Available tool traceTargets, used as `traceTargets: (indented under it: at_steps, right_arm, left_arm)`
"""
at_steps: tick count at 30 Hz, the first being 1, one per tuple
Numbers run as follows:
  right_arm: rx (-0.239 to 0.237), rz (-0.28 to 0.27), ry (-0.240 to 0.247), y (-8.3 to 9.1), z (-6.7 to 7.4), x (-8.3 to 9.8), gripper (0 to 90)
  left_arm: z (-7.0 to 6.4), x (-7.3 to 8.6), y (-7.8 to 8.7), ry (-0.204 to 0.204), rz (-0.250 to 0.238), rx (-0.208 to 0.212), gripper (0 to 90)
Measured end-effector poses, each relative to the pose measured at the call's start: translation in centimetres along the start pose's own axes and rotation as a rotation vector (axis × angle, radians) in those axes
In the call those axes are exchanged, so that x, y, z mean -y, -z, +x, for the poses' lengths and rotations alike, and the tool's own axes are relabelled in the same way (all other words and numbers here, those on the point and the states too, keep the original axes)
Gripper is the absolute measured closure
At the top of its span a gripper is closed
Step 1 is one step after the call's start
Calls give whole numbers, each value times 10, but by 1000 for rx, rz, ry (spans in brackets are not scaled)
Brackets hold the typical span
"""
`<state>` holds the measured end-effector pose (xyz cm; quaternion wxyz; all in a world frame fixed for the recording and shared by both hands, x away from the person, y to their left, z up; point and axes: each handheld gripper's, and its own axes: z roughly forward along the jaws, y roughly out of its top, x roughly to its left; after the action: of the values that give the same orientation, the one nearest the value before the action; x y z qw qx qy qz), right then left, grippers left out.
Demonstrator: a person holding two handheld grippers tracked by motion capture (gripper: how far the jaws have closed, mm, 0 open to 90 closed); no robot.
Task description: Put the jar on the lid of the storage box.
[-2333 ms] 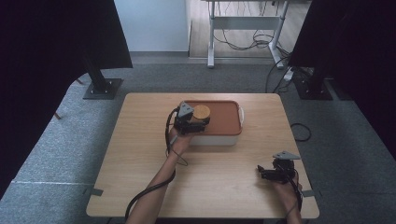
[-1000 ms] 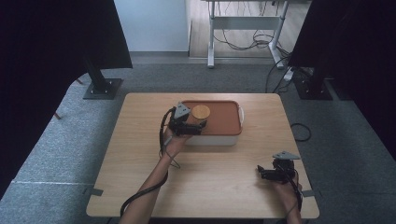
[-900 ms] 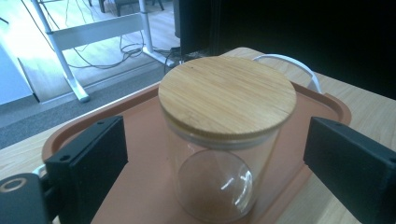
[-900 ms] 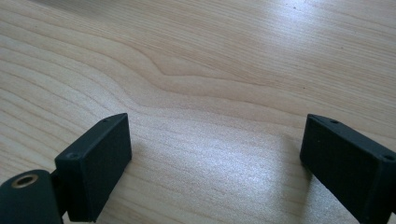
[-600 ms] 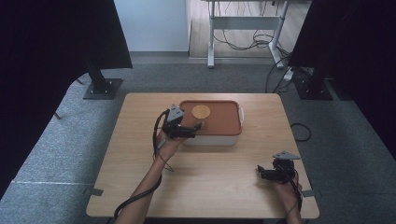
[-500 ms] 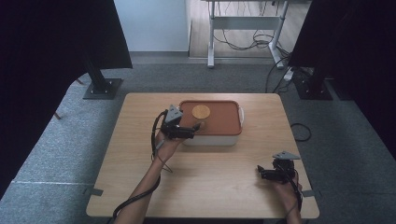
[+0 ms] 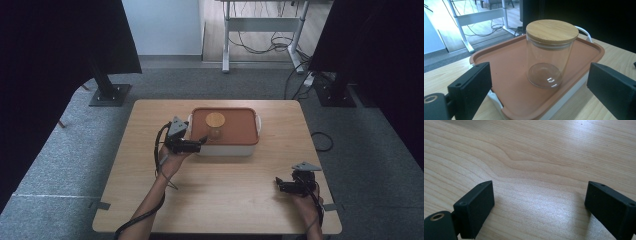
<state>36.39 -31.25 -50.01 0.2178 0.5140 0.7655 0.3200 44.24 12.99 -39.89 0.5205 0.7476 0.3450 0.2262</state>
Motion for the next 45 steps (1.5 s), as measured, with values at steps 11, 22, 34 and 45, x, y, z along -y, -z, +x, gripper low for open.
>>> traceTargets:
  at_steps: [11,22,34,45]
  right_arm:
    - [0,0,0,0,0,0,84]
    - [2,0,-2,0,0,0,84]
    - [4,0,-3,0,0,0,84]
    - [4,0,-4,0,0,0,84]
  left_arm:
    - [-1,12,13,-1,2,10,54]
    - [-6,24,22,2,8,27,51]
    - [-10,33,34,-5,10,32,40]
    - [-12,51,39,-16,51,22,38]
